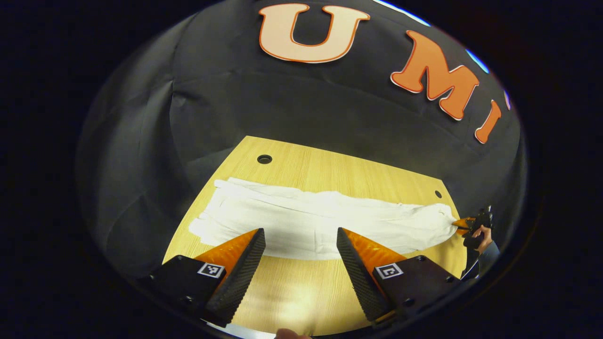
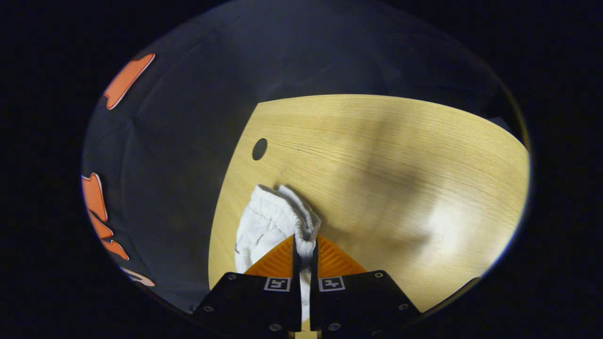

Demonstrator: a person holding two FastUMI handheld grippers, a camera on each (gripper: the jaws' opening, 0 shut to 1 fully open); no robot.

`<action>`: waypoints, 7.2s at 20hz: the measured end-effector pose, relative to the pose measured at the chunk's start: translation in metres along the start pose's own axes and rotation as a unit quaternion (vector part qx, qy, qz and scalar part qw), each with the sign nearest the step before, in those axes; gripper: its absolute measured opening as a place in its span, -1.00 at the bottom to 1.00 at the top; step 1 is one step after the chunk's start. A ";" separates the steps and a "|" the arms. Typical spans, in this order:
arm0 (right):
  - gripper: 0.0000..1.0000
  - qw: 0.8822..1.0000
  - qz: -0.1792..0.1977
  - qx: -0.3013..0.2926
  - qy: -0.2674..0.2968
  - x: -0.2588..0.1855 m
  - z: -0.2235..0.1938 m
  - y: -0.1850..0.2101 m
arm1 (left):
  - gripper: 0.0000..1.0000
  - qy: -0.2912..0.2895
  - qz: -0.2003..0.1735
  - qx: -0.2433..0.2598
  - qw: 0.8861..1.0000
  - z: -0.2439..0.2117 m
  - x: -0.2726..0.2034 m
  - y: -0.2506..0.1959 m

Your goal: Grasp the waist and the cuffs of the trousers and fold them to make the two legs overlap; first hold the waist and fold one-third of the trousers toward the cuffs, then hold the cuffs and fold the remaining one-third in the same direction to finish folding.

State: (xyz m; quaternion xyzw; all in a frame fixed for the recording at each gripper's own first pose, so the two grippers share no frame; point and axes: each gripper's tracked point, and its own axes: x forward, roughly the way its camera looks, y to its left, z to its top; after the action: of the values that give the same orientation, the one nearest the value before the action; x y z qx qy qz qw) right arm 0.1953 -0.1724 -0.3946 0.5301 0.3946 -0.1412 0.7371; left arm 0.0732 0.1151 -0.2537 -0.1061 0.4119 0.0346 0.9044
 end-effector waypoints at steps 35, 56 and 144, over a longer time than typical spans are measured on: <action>-0.86 0.982 0.097 -0.163 -0.012 -0.078 -0.249 0.205 | 1.00 0.064 -0.059 -0.022 0.996 -0.058 0.045 0.117; -0.30 0.915 0.135 -0.355 0.136 -0.068 -0.288 0.217 | 1.00 0.124 -0.076 -0.163 0.976 -0.092 0.075 0.183; 0.97 0.919 0.134 -0.371 0.014 -0.134 0.036 0.039 | 0.05 0.148 -0.298 0.007 0.943 -0.049 0.076 -0.336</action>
State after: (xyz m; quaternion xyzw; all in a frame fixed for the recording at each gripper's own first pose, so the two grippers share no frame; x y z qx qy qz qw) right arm 0.1484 -0.2176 -0.2658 0.2682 0.3546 0.1229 0.8873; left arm 0.1376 -0.2254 -0.2870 -0.2217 0.4908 -0.2555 0.8029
